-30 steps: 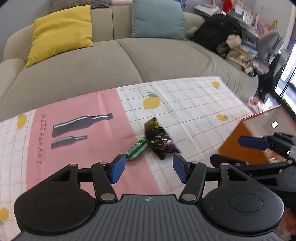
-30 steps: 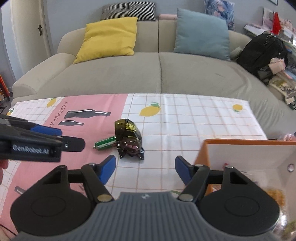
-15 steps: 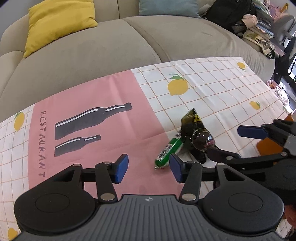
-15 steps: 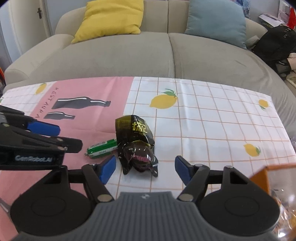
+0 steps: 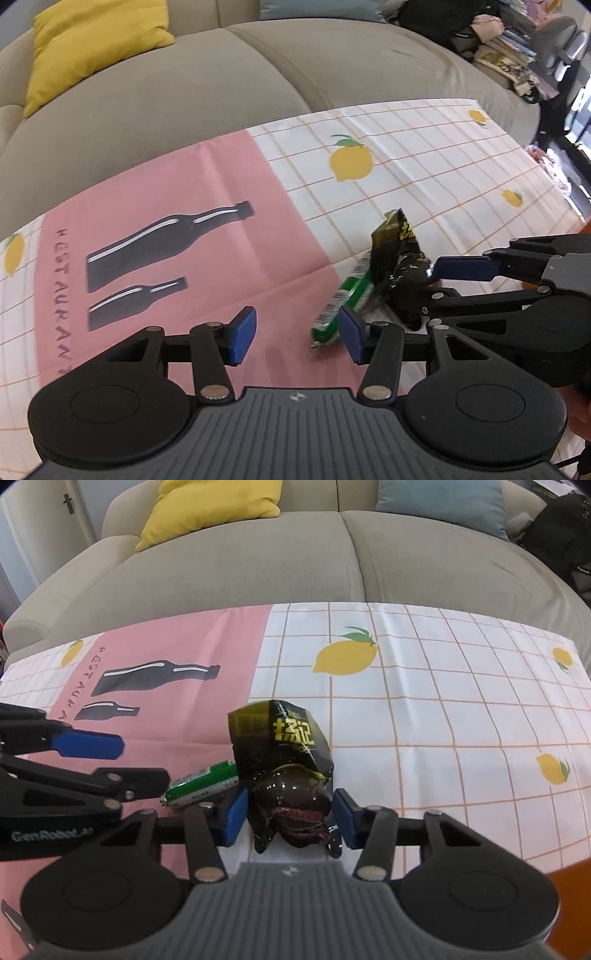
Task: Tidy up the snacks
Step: 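Grasp the green sausage stick with the left tool while the right tool grasps the dark snack bag, then lift both held snacks and carry them over the orange box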
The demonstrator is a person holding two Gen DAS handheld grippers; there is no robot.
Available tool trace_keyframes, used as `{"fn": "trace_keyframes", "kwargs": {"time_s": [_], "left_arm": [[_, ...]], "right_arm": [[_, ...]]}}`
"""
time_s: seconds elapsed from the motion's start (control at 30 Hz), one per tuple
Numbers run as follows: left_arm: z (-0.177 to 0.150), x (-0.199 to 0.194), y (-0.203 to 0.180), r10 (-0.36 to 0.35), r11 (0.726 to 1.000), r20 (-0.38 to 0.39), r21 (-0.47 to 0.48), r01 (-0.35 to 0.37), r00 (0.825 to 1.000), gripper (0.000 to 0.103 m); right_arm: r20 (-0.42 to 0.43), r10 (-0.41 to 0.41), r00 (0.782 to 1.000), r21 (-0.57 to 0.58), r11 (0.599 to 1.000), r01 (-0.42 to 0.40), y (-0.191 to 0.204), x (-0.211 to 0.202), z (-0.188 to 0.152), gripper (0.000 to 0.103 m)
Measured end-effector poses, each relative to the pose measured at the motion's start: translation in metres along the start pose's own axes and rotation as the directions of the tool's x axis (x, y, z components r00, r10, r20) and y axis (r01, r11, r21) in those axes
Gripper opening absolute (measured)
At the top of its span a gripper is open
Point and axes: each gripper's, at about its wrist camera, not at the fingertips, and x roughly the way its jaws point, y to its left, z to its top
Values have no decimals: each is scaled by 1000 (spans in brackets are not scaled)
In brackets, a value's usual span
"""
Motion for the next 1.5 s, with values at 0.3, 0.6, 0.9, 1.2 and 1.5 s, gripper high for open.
{"fn": "trace_keyframes", "kwargs": {"time_s": [0.3,0.6,0.9,1.2,1.5], "left_arm": [[10,26,-18,-61,994,-40,84,64,997,60],[17,45,-32,-59,996,-65,69,64,996,49],[20,43,-32,-21,1000,-95,2,21,995,26],[4,32,-24,8,985,-147,-170,-33,989,26],[-23,16,-39,-19,966,-150,-257,-21,989,26]], "right_arm": [[-29,-48,998,10,999,49,-22,-10,-8,42],[-1,-49,999,-31,998,49,-25,-11,-12,43],[23,-22,999,13,1000,22,-34,-4,-8,53],[38,-48,998,11,999,47,-28,3,-9,55],[6,-23,1000,52,998,23,-31,-6,-23,54]]}}
